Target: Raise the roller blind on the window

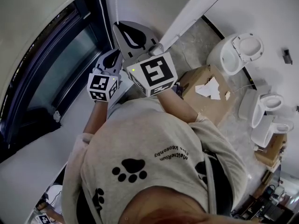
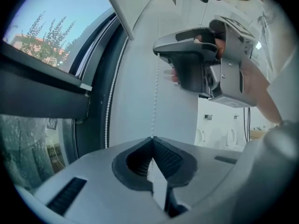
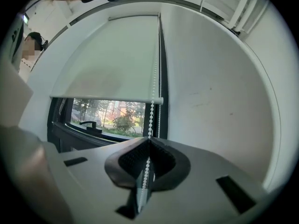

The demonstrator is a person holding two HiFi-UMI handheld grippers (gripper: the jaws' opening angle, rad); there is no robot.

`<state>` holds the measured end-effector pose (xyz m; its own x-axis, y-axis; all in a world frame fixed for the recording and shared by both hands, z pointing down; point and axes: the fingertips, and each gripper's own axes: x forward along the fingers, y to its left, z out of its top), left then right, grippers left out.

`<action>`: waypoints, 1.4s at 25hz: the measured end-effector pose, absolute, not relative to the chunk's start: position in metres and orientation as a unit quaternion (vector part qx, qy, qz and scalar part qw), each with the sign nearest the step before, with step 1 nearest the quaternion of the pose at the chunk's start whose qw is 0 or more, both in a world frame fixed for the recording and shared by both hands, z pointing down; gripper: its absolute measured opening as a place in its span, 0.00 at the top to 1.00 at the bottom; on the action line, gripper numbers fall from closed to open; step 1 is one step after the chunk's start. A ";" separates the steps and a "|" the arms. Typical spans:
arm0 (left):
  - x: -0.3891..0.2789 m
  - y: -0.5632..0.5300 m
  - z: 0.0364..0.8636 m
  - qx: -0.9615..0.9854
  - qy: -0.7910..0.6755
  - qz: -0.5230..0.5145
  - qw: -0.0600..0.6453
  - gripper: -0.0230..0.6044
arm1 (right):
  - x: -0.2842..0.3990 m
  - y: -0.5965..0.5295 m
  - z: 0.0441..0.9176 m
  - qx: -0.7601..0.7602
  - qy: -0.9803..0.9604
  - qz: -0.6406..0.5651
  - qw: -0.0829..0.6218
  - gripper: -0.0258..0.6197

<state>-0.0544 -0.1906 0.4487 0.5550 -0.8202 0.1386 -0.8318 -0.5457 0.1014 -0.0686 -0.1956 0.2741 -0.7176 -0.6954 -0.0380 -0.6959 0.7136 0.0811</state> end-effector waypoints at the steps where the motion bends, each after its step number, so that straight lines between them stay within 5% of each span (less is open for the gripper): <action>1: -0.055 -0.190 0.455 0.878 -0.471 0.035 0.084 0.95 | -0.068 -0.196 0.280 -0.378 0.925 0.041 -0.001 0.95; 35: -0.061 -0.156 0.593 0.857 -0.463 0.118 0.193 0.94 | -0.069 -0.195 0.430 -0.376 0.919 -0.030 -0.112 0.95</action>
